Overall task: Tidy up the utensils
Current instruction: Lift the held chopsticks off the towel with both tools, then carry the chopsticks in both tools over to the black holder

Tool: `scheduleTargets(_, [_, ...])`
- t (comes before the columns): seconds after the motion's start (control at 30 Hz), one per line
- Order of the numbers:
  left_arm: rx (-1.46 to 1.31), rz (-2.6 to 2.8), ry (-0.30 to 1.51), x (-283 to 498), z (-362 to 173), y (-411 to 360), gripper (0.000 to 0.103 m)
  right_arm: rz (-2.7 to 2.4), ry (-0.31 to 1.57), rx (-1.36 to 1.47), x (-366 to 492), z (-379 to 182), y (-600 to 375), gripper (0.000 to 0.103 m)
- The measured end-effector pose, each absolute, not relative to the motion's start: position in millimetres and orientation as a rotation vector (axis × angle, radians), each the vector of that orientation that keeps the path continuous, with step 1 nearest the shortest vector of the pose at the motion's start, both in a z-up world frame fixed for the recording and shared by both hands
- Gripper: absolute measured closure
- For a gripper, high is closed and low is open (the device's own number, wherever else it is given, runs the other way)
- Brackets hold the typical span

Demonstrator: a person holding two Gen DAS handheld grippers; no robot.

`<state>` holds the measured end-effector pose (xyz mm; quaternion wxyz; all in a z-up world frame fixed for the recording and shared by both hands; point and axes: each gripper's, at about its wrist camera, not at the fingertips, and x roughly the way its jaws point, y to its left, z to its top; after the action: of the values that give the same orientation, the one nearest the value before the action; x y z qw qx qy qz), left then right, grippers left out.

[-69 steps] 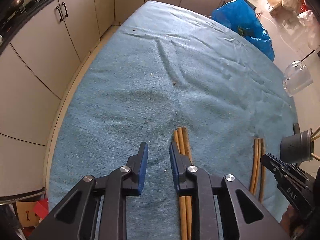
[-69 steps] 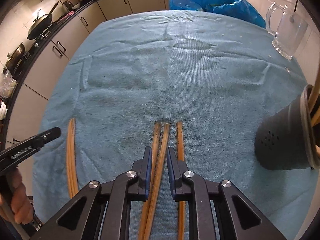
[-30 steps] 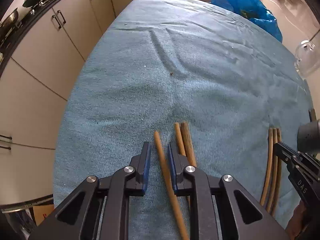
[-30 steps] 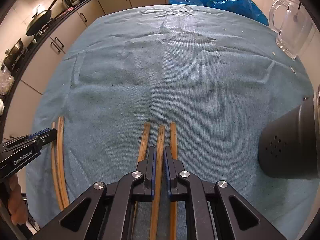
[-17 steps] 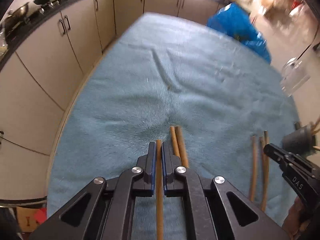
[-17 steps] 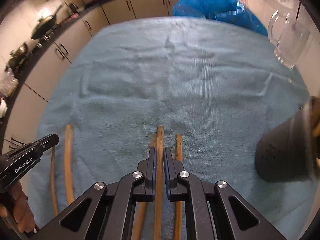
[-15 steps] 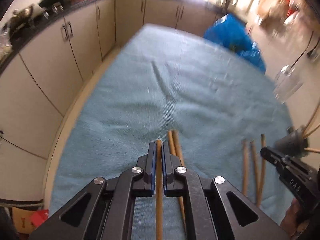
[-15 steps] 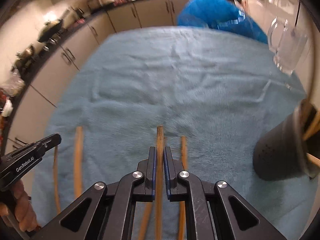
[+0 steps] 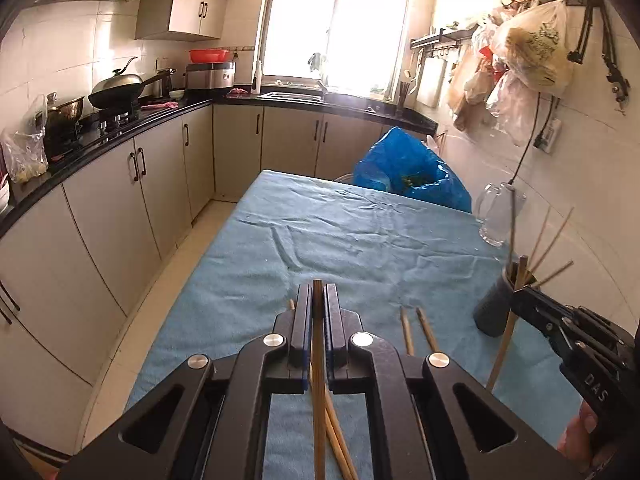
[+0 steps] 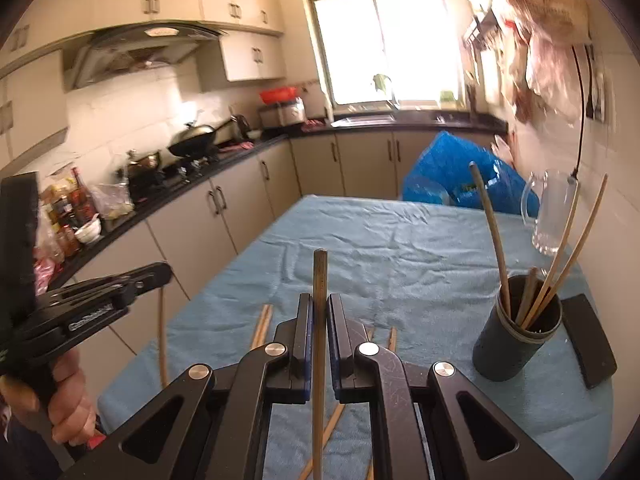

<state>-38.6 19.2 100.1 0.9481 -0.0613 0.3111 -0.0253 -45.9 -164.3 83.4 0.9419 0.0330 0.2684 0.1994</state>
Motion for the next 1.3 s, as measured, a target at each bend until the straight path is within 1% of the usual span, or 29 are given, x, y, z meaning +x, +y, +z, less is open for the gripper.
scheduleTargets(0.1, [-0.116, -0.057, 0.628, -50.3, 100.5, 16.2, 0.098, 0.412, 0.506, 0.051, -63.7, 85.4, -168.1, 0.096])
scheduleTargets(0.3, [-0.12, -0.066, 0.611, -57.1, 108.0, 8.3, 0.098, 0.416, 0.479, 0.074, -79.6, 91.6, -178.8, 0.096])
scheduleTargets(0.53, [-0.122, -0.079, 0.571, -58.5, 126.0, 1.6, 0.098, 0.413, 0.461, 0.099, -88.6, 94.8, -187.6, 0.096])
scheduleTargets(0.83, [-0.11, -0.097, 0.566, -57.6, 133.3, -13.4, 0.098, 0.406, 0.436, 0.116, -95.2, 97.4, -198.0, 0.096])
scheduleTargets(1.3, [-0.072, -0.088, 0.591, -47.5, 126.8, -31.7, 0.098, 0.398, 0.418, 0.139, -99.5, 100.0, -210.6, 0.096])
